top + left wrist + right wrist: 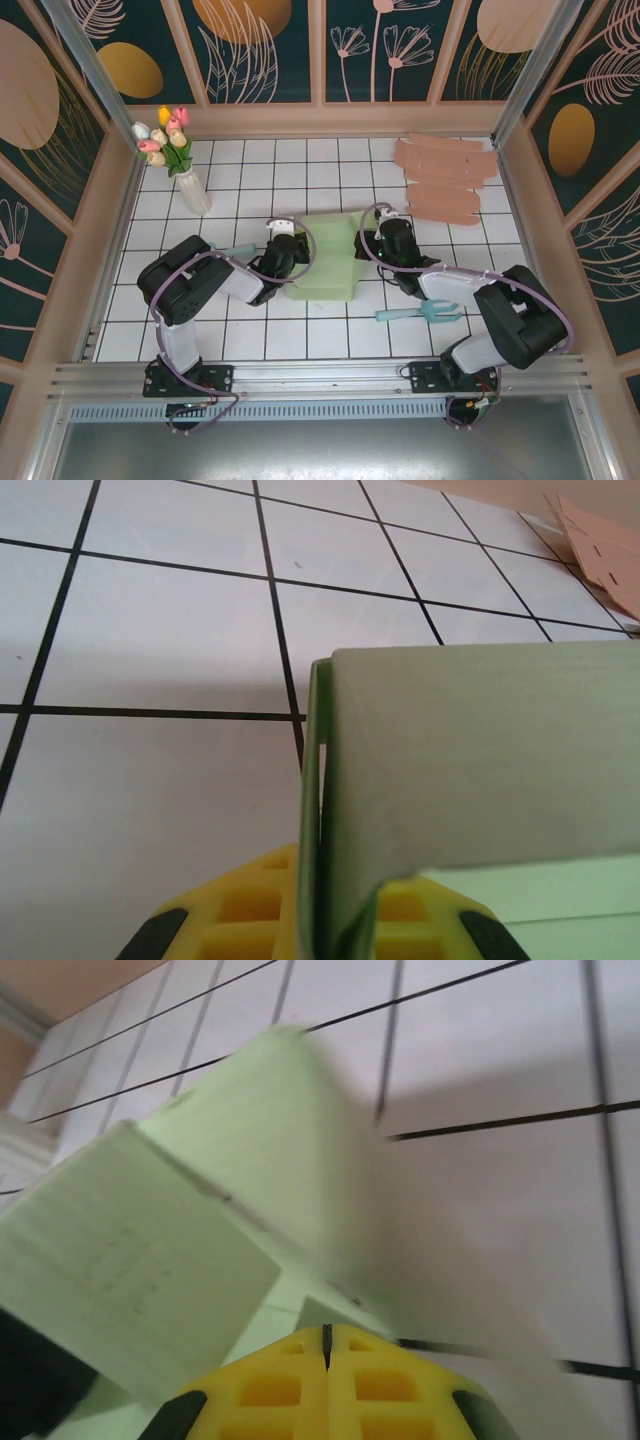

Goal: Fold the paper box

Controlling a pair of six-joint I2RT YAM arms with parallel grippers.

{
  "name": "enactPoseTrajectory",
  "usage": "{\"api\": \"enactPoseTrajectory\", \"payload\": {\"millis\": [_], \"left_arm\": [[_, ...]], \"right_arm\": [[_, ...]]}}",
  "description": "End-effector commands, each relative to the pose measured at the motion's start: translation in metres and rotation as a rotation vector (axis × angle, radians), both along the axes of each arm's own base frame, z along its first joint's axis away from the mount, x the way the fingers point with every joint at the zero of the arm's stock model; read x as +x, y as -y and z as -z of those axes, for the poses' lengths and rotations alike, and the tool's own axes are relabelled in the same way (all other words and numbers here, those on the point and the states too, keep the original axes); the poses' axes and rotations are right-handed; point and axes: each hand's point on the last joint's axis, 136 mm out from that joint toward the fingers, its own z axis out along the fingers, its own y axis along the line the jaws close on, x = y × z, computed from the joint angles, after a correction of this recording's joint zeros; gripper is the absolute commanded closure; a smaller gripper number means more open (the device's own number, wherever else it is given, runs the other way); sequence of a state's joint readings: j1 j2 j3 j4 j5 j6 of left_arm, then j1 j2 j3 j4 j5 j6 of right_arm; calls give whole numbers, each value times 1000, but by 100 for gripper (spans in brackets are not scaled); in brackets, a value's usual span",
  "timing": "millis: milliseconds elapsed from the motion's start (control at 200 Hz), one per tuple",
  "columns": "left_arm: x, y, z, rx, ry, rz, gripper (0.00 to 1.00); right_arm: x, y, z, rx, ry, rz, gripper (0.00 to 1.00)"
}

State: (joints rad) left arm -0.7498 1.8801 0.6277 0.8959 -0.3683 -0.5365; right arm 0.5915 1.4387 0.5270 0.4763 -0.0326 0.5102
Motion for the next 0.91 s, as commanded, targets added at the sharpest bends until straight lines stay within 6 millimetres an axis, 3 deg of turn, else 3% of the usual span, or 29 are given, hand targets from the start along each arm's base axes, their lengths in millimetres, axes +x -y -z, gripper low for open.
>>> {"api": "enactPoseTrajectory", "payload": {"millis": [0,265,550,661,746,901], "left_arm": [[-3,7,12,-17,-40,24,100],[-2,5,13,-13,-44,11,100],[1,-3,15,37,-33,-25,100],[3,-3,13,60,-20,-20,100],[4,-3,10,67,-5,-20,100],[1,1,1,71,37,30,100]], "right_arm": [[-9,-28,-17,98,2,-92,100],[-10,-30,-13,60,-1,-86,100],[-20,6,-41,-146,84,-17,100],[-27,23,-59,-219,120,-4,94],[-32,40,-81,-274,176,25,82],[-36,59,-132,-333,344,35,42]]}}
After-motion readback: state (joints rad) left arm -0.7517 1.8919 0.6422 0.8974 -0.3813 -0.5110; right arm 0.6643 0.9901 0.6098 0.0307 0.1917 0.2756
